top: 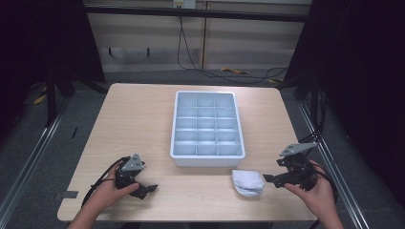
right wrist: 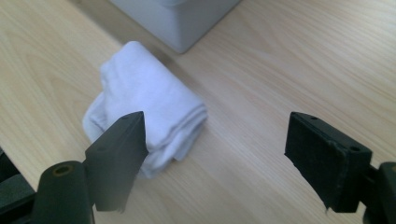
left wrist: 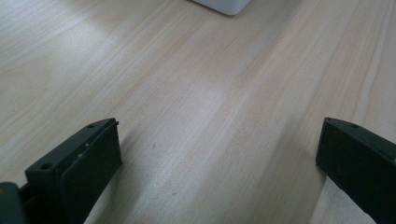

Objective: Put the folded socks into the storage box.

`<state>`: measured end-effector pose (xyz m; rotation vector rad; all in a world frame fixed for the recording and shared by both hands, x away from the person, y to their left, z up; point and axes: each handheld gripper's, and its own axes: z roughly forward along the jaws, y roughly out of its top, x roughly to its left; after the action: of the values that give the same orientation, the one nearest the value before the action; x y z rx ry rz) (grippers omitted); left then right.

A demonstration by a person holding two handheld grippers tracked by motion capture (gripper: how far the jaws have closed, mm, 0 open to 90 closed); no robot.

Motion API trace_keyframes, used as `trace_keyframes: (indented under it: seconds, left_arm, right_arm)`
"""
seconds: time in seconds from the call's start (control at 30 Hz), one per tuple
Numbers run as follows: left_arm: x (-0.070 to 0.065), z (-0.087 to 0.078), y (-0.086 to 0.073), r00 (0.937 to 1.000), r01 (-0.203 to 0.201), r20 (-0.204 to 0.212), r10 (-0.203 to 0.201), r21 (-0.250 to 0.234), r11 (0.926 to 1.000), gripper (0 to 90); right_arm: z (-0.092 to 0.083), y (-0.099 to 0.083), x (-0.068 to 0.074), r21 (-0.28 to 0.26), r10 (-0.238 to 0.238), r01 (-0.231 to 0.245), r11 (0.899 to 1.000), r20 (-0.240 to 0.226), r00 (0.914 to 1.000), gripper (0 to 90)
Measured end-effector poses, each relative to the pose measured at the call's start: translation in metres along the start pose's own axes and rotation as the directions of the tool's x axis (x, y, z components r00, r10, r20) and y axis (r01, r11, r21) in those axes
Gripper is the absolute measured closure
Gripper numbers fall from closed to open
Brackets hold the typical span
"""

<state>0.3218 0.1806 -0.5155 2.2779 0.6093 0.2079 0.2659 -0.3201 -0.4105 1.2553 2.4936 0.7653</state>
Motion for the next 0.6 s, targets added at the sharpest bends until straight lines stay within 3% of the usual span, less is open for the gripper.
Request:
trace_keyframes:
  seconds: [0.23,0.43,0.6]
  left_arm:
    - [0.0,0.0,0.0,1.0,0.002,0.001,-0.002,-0.003,1.0,0.0]
    - [0.0,0.0,0.0,1.0,0.004,-0.002,-0.004,-0.004,1.0,0.0]
    - [0.0,0.0,0.0,1.0,0.003,-0.002,-0.003,-0.005,1.0,0.0]
  right_arm:
    - [0.008,0.011,0.013,0.023,-0.047,0.048,0.999,-0.058,0.9972,22.1]
    - [0.017,0.016,0.033,0.032,-0.127,0.132,0.991,-0.119,0.9847,25.4]
    - [0.033,0.014,0.044,0.086,-0.139,0.154,0.984,-0.162,0.977,26.8]
